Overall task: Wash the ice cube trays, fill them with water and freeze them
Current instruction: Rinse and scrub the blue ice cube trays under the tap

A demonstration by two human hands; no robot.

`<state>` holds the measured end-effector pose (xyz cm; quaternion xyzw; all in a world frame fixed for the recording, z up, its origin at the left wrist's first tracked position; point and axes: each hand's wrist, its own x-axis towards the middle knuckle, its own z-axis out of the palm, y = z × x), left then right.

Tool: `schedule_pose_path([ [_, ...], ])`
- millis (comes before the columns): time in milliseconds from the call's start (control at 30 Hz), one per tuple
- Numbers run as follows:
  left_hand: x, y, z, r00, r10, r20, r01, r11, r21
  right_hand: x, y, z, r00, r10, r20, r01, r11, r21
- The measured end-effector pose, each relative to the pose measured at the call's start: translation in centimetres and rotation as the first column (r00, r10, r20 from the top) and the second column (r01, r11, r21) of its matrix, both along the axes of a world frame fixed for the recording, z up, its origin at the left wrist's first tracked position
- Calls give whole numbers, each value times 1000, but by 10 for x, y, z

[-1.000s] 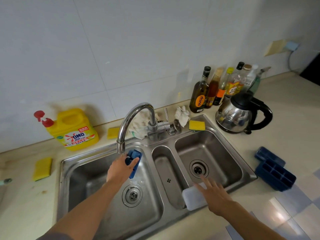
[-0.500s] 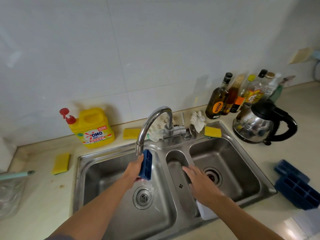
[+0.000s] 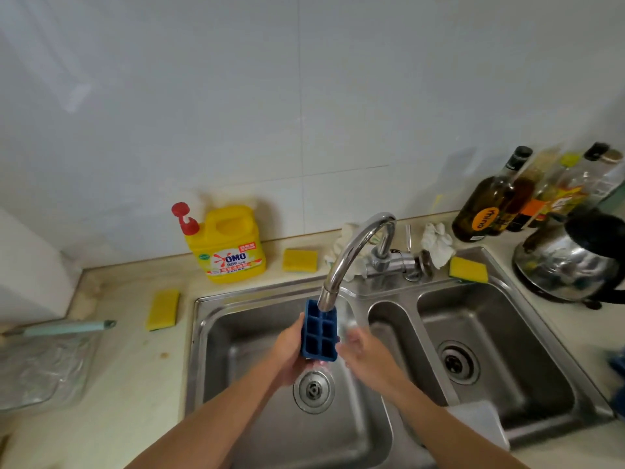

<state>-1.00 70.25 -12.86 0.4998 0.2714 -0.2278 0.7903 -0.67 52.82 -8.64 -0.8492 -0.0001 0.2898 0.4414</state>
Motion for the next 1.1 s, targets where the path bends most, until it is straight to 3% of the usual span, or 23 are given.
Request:
schedule_pose_path([
  [133, 0, -3, -1, 1000, 10, 13, -9, 997, -74, 4, 2, 2, 926, -149, -347, 228, 953, 198],
  [233, -3, -7, -3, 999, 18, 34, -13, 992, -126, 8, 2, 3, 909, -113, -402, 227, 941, 251],
  [333, -5, -12, -8, 1000, 28, -1, -28, 987, -158, 16, 0, 2, 936, -108, -334, 196, 950, 242],
  [467, -3, -15, -7, 998, 36, -54, -41, 995, -90, 30, -5, 2, 981, -127, -145, 148, 978, 147],
  [633, -1, -18, -4, 997, 11, -75, -13, 1000, -24, 39, -13, 4, 990, 37, 136, -37, 999, -1],
  [800, 7, -27, -3, 989, 131, -68, -132, 991, -4, 39, -16, 1, 971, 87, 223, -85, 996, -20],
  [900, 15, -31, -2, 978, 207, -13, -205, 975, 89, 37, -16, -6, 968, 85, 234, -87, 996, -2],
  [967, 19, -33, 0, 966, 258, 22, -258, 953, 158, 36, -14, -9, 989, 5, 150, -14, 998, 60],
  [1100, 19, -30, 5, 958, 254, 129, -282, 910, 304, 33, -7, -15, 981, -98, -169, 133, 969, 206],
])
